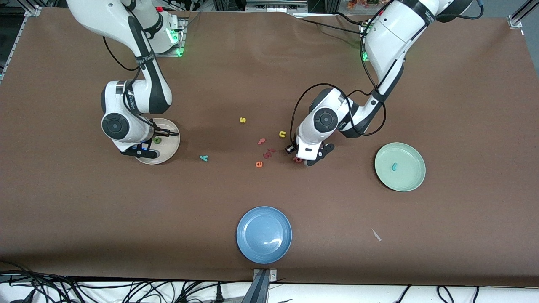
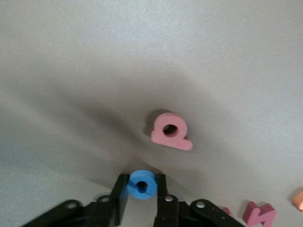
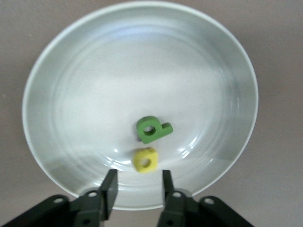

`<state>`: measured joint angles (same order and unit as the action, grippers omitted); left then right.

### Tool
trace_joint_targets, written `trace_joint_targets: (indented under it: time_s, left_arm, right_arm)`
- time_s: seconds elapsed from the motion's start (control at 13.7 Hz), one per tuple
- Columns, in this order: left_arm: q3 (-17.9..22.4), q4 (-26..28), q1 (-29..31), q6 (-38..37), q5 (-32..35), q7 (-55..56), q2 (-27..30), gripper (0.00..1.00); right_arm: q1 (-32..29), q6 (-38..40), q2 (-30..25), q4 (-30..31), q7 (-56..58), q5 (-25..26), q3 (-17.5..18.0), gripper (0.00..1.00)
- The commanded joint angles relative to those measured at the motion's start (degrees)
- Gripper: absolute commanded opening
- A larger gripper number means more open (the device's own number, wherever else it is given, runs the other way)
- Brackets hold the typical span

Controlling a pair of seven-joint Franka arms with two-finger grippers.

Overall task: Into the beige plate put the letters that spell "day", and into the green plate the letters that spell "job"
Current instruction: 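Drop the yellow a on the cream plate while the left gripper carries the o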

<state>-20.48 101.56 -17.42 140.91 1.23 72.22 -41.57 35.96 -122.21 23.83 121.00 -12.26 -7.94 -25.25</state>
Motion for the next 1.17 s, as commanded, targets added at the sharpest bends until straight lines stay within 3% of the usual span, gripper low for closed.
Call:
trace_joint_targets:
  time_s: [0.0, 0.15, 0.37, 0.51, 0.59, 0.81, 1.1]
  left_arm:
    - [0.79, -1.1, -0.87, -0.9, 3.51, 0.99, -1.06, 0.07]
    - [0.7, -1.19, 0.01, -2.48, 3.61, 0.12, 1.83, 0.07]
    - [0.27, -1.19, 3.08, -11.77, 3.52, -6.36, 10.25, 0.07]
    - [0.18, -1.1, 6.58, -18.01, 3.34, -12.95, 15.18, 0.07]
    - [0.18, -1.1, 8.69, -20.22, 3.08, -16.11, 16.95, 0.08]
    - [0.18, -1.01, 16.16, -28.12, 2.9, -27.09, 20.38, 0.08]
    - [0.18, -0.22, 25.66, -32.89, 2.9, -41.51, 21.18, 0.07]
  right_arm:
    - [0.51, -0.31, -3.0, 1.35, 0.66, -0.67, -0.59, 1.0]
    - [0.51, -0.4, -3.44, -0.31, 0.57, -0.67, -0.06, 1.0]
    - [0.77, -1.18, -3.18, -4.18, -0.39, -1.11, 2.74, 1.0]
    - [0.95, -2.15, -1.08, -7.51, -0.75, -8.37, 3.37, 0.99]
    - [1.21, -2.94, 0.24, -9.1, -0.84, -9.63, 4.24, 0.99]
    - [4.8, -9.16, 4.98, -10.34, -0.92, -9.81, 4.69, 0.87]
    - [6.14, -16.12, 8.77, -10.52, -4.7, -10.69, 5.73, 0.58]
